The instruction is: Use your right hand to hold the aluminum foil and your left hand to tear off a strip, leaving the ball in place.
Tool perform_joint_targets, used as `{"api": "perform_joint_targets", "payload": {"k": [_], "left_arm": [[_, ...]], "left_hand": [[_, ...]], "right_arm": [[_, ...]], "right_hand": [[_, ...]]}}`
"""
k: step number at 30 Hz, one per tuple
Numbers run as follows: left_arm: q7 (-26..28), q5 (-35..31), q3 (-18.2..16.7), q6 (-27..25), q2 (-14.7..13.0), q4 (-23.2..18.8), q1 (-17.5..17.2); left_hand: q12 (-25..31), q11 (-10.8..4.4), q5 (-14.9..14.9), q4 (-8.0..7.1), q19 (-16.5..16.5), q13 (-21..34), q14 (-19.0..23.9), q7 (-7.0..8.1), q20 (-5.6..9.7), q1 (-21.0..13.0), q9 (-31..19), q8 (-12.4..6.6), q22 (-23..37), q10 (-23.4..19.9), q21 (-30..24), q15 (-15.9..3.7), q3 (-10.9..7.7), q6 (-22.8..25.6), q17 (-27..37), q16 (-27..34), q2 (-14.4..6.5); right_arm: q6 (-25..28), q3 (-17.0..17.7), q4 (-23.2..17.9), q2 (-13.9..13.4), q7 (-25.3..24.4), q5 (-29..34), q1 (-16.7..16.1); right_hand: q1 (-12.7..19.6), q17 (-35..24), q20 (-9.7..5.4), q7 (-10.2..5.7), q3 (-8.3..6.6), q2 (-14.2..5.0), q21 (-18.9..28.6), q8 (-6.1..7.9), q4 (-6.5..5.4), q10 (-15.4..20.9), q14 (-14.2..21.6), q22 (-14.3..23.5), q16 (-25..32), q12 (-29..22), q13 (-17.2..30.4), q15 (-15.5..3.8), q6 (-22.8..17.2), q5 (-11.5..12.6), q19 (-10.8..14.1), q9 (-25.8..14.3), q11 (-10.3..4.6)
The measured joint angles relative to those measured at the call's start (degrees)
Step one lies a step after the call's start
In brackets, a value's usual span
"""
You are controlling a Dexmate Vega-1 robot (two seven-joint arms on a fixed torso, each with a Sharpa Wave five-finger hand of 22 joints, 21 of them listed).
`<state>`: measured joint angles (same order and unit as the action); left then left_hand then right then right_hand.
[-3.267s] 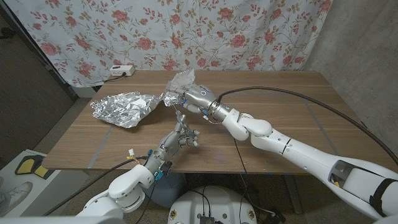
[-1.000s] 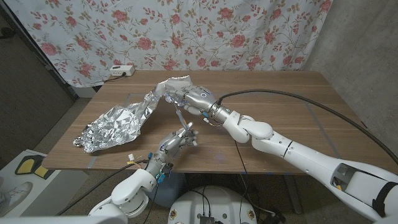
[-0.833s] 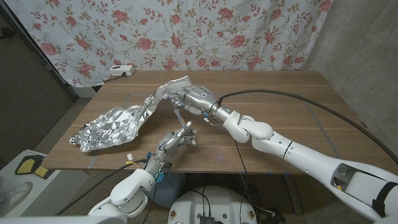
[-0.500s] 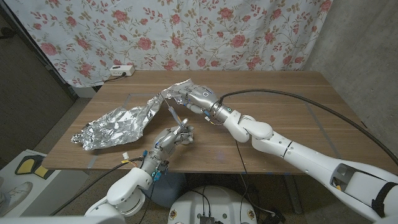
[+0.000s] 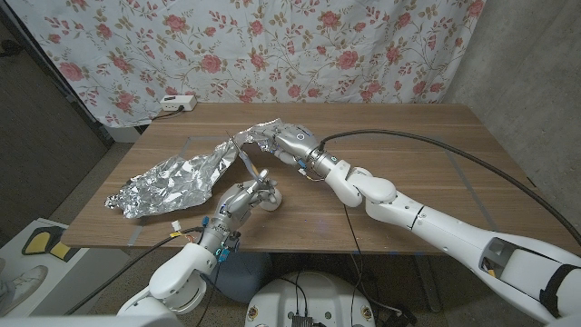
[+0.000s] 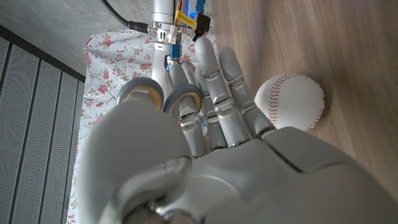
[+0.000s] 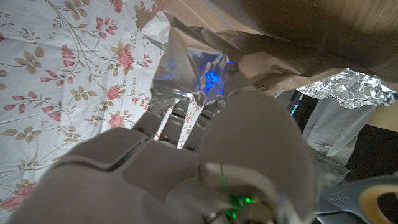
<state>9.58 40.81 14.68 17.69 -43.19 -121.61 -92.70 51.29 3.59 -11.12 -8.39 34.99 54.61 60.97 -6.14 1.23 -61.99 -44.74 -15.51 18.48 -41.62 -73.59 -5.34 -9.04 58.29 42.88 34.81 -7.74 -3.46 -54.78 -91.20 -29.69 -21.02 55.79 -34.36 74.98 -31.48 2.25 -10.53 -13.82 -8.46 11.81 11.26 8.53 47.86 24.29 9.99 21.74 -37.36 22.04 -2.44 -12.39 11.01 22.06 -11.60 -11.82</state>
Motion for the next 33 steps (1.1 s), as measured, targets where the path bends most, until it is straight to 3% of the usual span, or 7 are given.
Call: {"api": "perform_joint_targets", "payload": {"k": [2, 7, 33], "left_arm": [[-0.16, -0.01, -0.17, 0.16, 0.08, 0.1, -0.13], [-0.41, -0.08, -0.5, 0.53, 0.32, 0.4, -0.28], [-1.9, -1.4, -1.29, 2.84, 2.39, 2.55, 0.98]], "left_hand": [[0.0, 0.0, 0.11, -0.88, -0.01, 0.0, 0.0, 0.09, 0.01, 0.07, -0.24, 0.0, -0.15, 0.0, -0.03, 0.0, -0.89, -0.1, 0.0, -0.33, -0.07], [0.0, 0.0, 0.32, -1.41, -0.21, 0.0, 0.0, 0.2, 0.21, 0.23, -0.53, 0.0, -0.41, 0.0, -0.59, 0.0, -1.41, -0.39, 0.27, -0.33, -0.22], [0.0, -0.2, 0.76, -1.42, -1.64, 0.0, 0.01, 0.32, 0.0, 1.06, -2.1, 0.32, -1.97, 0.2, -2.51, 0.0, -1.43, -0.89, 0.8, -1.19, -1.06]], "right_arm": [[0.34, -0.08, 0.0, 0.03, 0.08, -0.01, 0.01], [1.05, -0.18, -0.2, 0.04, 0.19, -0.02, 0.0], [4.22, -0.38, -2.67, 0.12, 1.38, 0.31, -1.05]], "right_hand": [[0.0, -0.1, 0.0, 0.0, 0.0, 0.0, 0.0, 0.0, 0.0, 0.0, 0.0, 0.0, 0.0, -0.11, -0.01, 0.0, 0.0, 0.0, 0.0, 0.0, 0.0], [-0.01, -0.27, 0.0, 0.0, 0.1, 0.01, 0.0, 0.0, -0.1, -0.01, 0.0, 0.0, 0.0, -0.25, -0.15, 0.0, 0.0, 0.0, 0.0, 0.0, -0.01], [-0.02, -0.54, 0.0, 0.0, 0.4, 0.02, 0.0, 0.0, -0.09, -0.1, 0.3, 0.0, -0.44, -0.23, -0.45, -0.29, 0.0, 0.0, 0.0, 0.01, -0.1]]}}
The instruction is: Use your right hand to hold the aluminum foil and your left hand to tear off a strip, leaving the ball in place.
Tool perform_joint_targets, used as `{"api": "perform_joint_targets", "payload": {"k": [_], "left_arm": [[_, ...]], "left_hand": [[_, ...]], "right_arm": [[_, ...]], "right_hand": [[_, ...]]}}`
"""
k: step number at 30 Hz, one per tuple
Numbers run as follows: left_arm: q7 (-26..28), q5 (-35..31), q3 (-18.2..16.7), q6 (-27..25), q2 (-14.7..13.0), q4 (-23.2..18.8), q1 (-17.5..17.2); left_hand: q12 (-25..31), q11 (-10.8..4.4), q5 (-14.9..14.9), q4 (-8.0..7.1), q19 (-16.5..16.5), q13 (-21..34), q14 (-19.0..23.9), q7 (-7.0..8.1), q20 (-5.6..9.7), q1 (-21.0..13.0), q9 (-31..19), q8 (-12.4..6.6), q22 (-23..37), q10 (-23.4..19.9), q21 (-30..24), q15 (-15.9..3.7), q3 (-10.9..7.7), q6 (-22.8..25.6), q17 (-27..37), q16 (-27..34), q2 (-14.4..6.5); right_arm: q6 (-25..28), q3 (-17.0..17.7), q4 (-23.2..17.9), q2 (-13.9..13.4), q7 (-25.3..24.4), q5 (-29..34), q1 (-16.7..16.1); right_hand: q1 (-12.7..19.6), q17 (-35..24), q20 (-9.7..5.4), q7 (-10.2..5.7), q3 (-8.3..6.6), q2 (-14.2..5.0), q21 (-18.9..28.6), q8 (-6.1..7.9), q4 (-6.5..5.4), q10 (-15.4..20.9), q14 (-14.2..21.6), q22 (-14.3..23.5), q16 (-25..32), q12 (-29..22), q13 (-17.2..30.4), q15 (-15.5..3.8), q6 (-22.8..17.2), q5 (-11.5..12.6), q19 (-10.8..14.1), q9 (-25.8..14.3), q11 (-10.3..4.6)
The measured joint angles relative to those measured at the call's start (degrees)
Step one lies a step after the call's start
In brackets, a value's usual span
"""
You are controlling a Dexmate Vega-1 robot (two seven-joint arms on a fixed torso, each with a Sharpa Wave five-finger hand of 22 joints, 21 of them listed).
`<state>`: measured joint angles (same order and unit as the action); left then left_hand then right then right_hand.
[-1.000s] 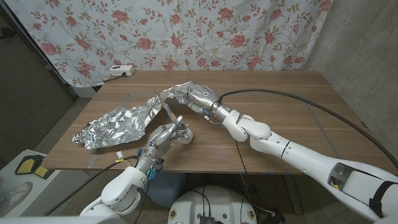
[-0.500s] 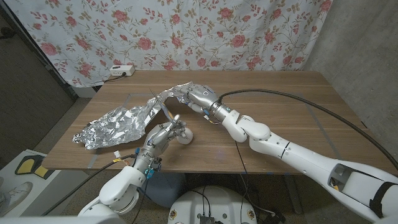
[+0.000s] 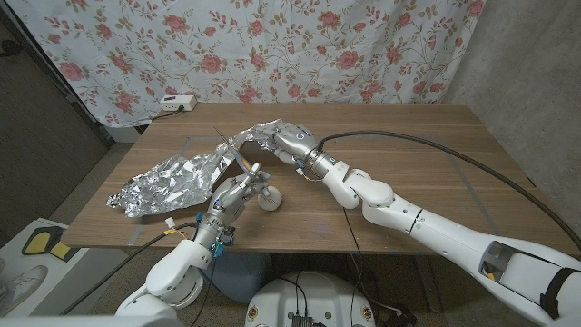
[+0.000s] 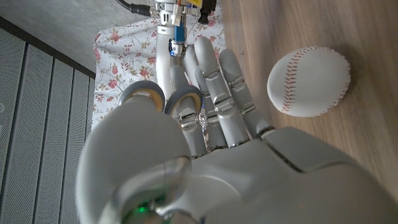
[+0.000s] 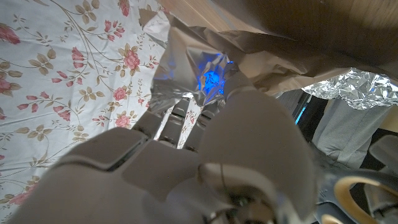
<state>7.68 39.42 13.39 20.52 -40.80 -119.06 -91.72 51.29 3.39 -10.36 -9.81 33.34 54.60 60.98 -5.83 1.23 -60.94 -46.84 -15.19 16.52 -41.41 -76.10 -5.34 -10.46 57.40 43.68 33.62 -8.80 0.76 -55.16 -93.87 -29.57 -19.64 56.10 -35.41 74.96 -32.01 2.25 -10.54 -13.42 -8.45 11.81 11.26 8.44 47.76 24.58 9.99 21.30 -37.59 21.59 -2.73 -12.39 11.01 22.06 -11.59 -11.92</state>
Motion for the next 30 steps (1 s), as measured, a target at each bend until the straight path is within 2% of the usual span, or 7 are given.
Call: {"api": "perform_joint_targets", "payload": {"k": [17, 28, 30], "left_arm": [[-3.92, 2.57, 0.25, 1.25, 0.02, 2.35, 0.83], [-3.59, 2.27, 1.09, 0.52, 0.09, 2.97, 1.03], [-3.47, 2.18, 1.18, 0.52, 0.2, 3.11, 1.01]], "left_hand": [[0.0, 0.01, 0.0, 0.0, -0.18, 0.0, 0.0, 0.12, 0.18, 0.52, -0.28, 0.29, -0.83, -0.01, -1.15, 0.0, 0.0, -0.12, 0.26, -0.01, -0.52], [0.0, 0.01, 0.22, -0.02, -0.71, 0.0, 0.0, 0.23, 0.1, 0.98, -0.55, 0.36, -1.36, -0.01, -1.97, 0.0, -0.02, -0.23, 0.44, 0.02, -0.98], [0.0, 0.01, 0.22, -0.7, -0.71, 0.0, 0.0, 0.41, 0.1, 0.99, -0.55, 0.58, -1.53, -0.01, -2.0, 0.0, -1.98, -0.41, 0.36, -0.13, -0.99]], "right_arm": [[3.61, -0.06, -2.75, 0.01, 2.62, 1.46, -1.28], [2.79, -0.06, -1.22, 0.12, 2.29, 0.56, -0.98], [2.68, -0.06, -0.93, 0.24, 2.13, 0.42, -0.91]], "right_hand": [[0.0, 0.01, 0.0, 0.11, 0.0, 0.0, 0.0, 0.0, 0.0, -0.02, 0.11, 0.0, 0.0, -0.36, 0.02, 0.1, 0.11, 0.0, 0.0, 0.0, -0.02], [0.16, -0.26, 0.0, 0.11, 0.0, -0.15, 0.0, 0.0, 0.0, 0.11, 0.11, 0.0, -0.33, -0.57, -0.23, 0.1, 0.11, -0.03, 0.0, 0.01, 0.11], [0.44, -0.26, 0.0, 0.11, 0.0, 0.13, 0.0, 0.0, 0.0, 0.11, 0.11, 0.0, -0.33, -0.58, -0.23, 0.1, 0.11, -0.03, 0.0, 0.01, 0.11]]}}
